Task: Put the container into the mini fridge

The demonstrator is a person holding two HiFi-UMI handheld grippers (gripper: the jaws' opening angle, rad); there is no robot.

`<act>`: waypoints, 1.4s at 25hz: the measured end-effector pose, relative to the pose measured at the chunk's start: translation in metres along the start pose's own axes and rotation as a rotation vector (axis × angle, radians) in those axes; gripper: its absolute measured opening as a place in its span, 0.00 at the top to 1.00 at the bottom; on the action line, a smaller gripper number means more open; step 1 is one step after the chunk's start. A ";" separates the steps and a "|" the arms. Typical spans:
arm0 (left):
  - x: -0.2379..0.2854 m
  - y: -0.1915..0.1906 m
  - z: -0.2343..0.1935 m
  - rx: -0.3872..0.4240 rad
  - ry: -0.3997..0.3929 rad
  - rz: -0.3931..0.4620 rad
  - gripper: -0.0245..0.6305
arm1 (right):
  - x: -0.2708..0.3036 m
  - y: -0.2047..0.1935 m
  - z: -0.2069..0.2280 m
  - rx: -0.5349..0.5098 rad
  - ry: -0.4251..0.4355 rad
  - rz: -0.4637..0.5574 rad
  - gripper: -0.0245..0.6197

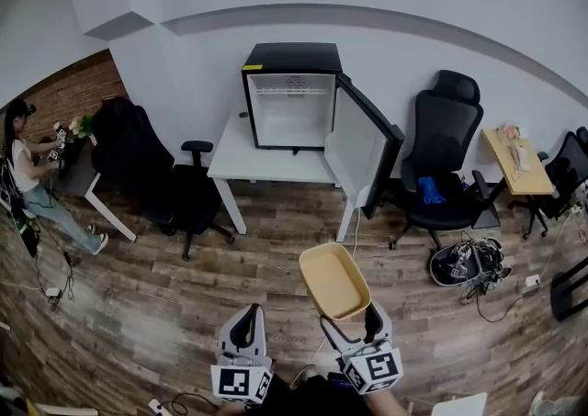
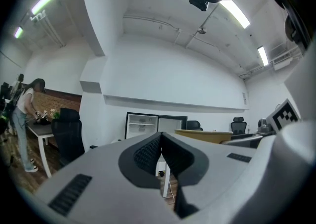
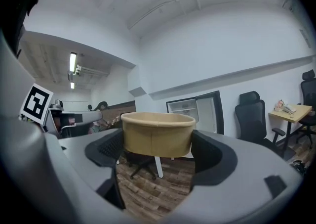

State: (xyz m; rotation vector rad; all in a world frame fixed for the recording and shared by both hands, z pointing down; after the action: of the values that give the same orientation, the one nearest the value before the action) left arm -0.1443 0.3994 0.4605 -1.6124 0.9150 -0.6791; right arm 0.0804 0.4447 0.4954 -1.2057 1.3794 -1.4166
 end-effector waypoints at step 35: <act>0.329 0.033 -0.195 -0.020 -0.107 -0.027 0.95 | 0.384 0.038 0.079 -0.024 -0.076 0.000 0.28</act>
State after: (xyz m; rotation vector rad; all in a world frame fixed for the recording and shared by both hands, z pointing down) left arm -0.1341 0.0158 0.4611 -1.6655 0.8258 -0.5977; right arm 0.0689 0.0516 0.4910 -1.2621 1.3471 -1.3436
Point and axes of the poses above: the fingertips, and each gripper's own axes: x forward along the fingers, z to its right, y out of its top, the point moved 7 cm from there along -x, backward along the fingers, and after that the axes turned 11 degrees about -x, right-handed, at the moved point
